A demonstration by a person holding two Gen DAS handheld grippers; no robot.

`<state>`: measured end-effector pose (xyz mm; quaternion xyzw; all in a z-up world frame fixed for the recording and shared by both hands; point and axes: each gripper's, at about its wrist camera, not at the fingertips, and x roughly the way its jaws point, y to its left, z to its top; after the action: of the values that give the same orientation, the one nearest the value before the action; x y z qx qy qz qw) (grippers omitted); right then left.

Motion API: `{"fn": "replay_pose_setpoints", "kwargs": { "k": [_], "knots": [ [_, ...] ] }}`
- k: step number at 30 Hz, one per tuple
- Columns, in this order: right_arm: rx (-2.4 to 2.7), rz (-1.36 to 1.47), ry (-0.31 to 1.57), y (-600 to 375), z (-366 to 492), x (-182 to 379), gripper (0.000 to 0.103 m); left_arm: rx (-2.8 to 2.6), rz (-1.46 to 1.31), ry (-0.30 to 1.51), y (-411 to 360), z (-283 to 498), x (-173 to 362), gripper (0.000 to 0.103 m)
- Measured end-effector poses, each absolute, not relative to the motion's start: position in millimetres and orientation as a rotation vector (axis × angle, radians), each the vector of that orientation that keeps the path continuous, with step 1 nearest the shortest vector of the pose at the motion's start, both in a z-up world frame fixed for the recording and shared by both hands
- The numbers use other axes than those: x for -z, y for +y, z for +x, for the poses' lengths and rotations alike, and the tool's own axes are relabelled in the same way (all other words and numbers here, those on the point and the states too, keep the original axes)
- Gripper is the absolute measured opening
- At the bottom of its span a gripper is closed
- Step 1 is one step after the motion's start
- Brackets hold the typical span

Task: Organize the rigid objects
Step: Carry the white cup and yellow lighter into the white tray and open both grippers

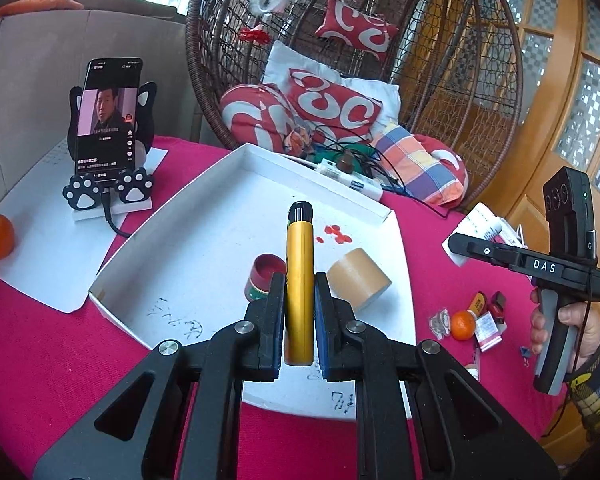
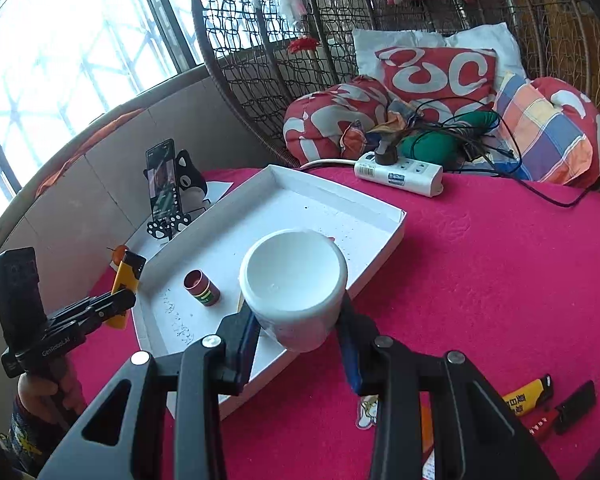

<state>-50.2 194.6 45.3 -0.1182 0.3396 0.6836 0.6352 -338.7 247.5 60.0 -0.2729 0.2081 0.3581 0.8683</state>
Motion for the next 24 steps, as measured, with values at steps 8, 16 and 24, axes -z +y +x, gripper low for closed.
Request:
{"fn": "replay_pose_setpoints", "kwargs": {
  "k": [8,16,24],
  "knots": [
    [-1.537,-0.292,0.802,236,-67,-33,0.036,-0.833,-0.614,0.454,266,-342,-45,0.013],
    [-1.46,-0.361,0.75,263,-80,-24,0.036,-0.868,-0.621,0.505,284,-332,-30,0.013],
    [-1.41,-0.355,0.608,252,-91,-34,0.098,-0.93,-0.588,0.502,284,-326,-30,0.082]
  ]
}}
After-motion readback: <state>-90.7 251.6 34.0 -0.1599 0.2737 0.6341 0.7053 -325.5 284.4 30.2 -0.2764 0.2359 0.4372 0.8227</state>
